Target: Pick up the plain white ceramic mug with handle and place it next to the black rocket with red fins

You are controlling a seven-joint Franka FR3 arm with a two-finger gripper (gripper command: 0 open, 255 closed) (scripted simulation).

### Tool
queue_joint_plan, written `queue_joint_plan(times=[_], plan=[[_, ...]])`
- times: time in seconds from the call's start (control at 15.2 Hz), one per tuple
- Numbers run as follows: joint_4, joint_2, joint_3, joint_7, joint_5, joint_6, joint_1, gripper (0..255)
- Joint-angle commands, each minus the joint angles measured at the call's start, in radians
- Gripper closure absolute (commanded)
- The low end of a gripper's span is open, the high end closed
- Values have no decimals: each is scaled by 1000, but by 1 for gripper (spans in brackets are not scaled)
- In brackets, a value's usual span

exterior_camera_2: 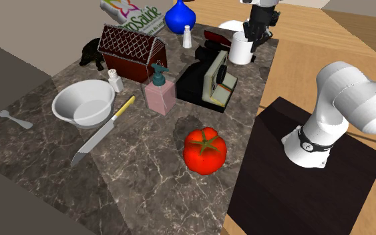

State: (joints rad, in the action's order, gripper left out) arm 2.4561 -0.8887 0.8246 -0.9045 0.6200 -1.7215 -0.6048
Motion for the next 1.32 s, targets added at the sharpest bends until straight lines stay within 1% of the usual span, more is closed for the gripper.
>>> queue_joint_plan(times=[0.0,0.59,1.12,1.19,1.25], plan=[[21,0,15,2,12,-24,-2,255],[109,21,94,16,72,-139,-5,255],[113,22,99,17,75,-146,-4,255],[113,22,99,17,75,-146,-4,0],[113,22,99,17,75,-146,-4,0]])
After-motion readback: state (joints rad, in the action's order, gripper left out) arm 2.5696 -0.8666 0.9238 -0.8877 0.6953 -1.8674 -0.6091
